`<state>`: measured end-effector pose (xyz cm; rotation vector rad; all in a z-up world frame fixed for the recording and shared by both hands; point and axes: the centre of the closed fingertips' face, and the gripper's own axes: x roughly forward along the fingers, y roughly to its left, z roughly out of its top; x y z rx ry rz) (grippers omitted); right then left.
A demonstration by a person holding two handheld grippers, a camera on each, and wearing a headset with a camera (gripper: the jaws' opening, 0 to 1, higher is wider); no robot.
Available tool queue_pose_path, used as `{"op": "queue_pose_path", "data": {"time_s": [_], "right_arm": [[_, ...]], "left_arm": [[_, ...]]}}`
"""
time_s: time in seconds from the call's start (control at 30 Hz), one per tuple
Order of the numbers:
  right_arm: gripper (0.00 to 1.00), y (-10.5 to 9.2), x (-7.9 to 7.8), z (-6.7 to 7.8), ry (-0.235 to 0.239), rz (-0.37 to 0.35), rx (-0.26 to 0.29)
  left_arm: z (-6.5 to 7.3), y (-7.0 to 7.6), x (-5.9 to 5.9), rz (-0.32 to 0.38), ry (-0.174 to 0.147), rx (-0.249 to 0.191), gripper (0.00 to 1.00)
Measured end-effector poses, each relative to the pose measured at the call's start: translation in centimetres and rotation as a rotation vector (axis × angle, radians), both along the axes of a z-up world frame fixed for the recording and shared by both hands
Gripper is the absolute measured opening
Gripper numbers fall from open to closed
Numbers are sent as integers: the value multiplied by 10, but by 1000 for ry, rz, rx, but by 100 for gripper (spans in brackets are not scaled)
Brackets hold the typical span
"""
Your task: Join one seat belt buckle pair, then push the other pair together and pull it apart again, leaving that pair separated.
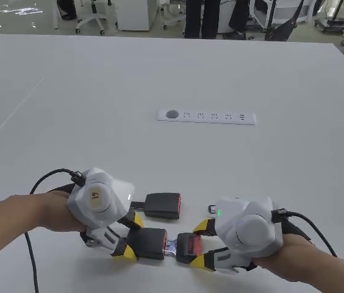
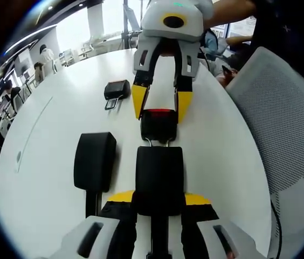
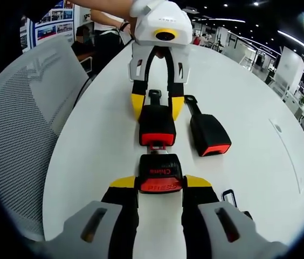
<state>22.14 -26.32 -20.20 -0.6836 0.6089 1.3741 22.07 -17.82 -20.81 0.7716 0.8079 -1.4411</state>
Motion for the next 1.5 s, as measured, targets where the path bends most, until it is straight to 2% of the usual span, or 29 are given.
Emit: {"op": "queue_pose_path", "data": {"time_s": [0.4,0.8,0.87,1.27,1.37,1.43,1.5], "right_arm": [[28,13,0,-1,4,-11,-4],[27,16,-2,1,8,-29,-1],[27,18,6,-3,1,-34,-6],[28,14,1,-5,-13,-27,-18],[28,12,-1,-3,-17,-19,-5],[28,13,-2,-4,-10,-25,-5],[27,14,-3,-4,-9,-31,-14]], "left_arm": [[-1,1,1,8,3,3,31],[0,0,1,15,2,2,31],[-1,0,1,16,1,5,31],[-1,0,-1,8,1,17,31],[-1,0,-2,1,0,17,31],[-1,-1,-2,1,-4,48,31],[-1,-2,-1,3,1,58,31]]}}
